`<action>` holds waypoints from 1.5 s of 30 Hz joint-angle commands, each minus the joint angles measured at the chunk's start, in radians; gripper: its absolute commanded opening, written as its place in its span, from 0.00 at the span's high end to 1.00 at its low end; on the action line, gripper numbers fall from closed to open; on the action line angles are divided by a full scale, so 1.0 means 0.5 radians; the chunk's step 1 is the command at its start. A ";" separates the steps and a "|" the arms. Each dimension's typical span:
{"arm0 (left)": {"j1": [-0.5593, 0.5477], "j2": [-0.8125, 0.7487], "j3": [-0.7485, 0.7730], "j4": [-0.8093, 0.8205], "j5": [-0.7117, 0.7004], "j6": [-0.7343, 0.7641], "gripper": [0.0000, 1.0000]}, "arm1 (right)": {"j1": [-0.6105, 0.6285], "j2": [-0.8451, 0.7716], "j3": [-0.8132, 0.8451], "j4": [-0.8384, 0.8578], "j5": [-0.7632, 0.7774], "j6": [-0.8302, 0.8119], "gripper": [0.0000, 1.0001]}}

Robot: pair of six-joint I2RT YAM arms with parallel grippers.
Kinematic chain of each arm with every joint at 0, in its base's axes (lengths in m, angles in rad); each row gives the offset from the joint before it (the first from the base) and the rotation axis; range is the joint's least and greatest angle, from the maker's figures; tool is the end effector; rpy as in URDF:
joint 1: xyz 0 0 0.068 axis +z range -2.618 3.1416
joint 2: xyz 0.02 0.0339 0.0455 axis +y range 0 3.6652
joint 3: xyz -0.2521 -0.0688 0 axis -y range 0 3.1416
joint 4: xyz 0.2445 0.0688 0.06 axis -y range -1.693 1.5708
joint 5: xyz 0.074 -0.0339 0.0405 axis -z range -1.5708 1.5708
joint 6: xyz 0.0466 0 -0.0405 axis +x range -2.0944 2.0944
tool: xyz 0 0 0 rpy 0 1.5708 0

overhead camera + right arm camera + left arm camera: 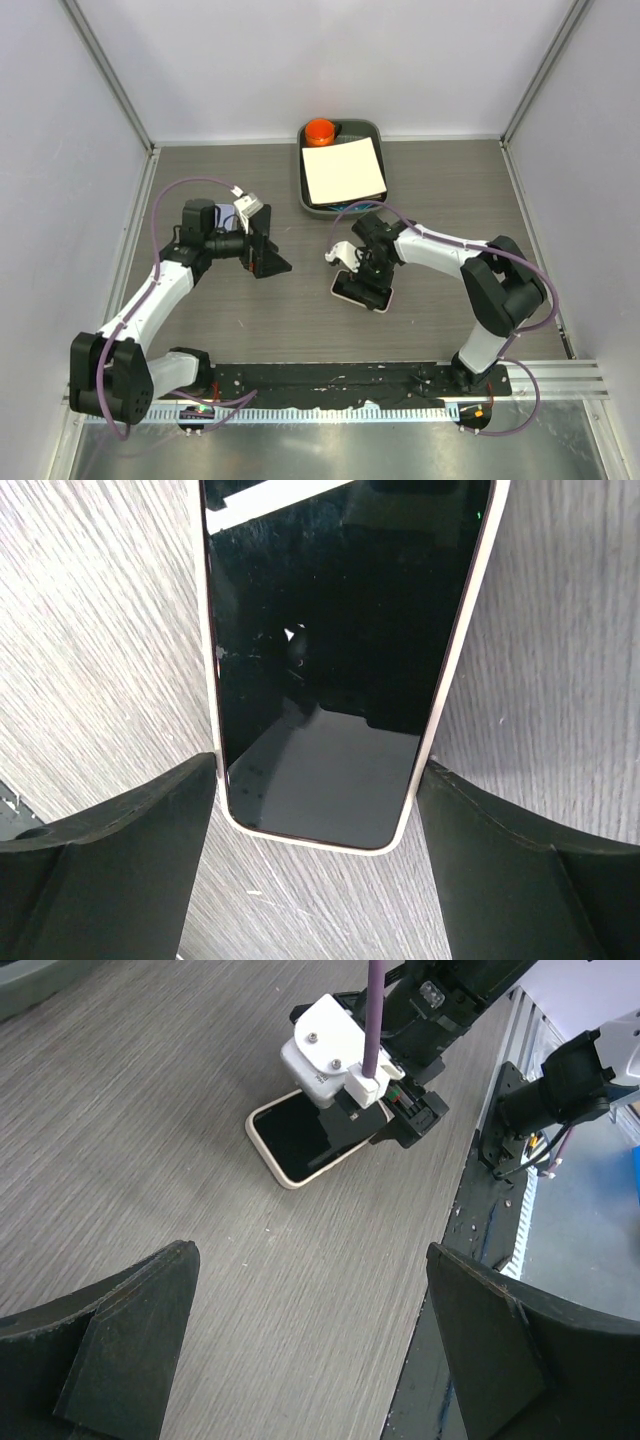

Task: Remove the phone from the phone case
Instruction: Move the phone to the center of the board, then pick up the phone at the center of the board.

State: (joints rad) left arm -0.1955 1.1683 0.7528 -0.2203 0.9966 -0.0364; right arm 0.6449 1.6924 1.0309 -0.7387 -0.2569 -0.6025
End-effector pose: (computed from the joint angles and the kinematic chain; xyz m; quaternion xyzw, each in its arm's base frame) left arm 0.2367 -0.0868 0.2427 0.2770 0.7645 -0.4696 0.3438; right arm 0.2331 0.1901 0.1435 -0.5860 0.7957 0.1294 0.0818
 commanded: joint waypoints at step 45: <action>0.066 0.130 -0.098 0.422 0.191 -0.338 0.00 | 0.238 -0.513 -0.065 0.606 0.293 0.159 0.99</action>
State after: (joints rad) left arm -0.1631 1.2156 0.6807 -0.0528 1.0306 -0.1837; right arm 0.7391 1.5372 0.9703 -0.5381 -0.1345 -0.4965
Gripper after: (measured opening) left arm 0.996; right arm 0.778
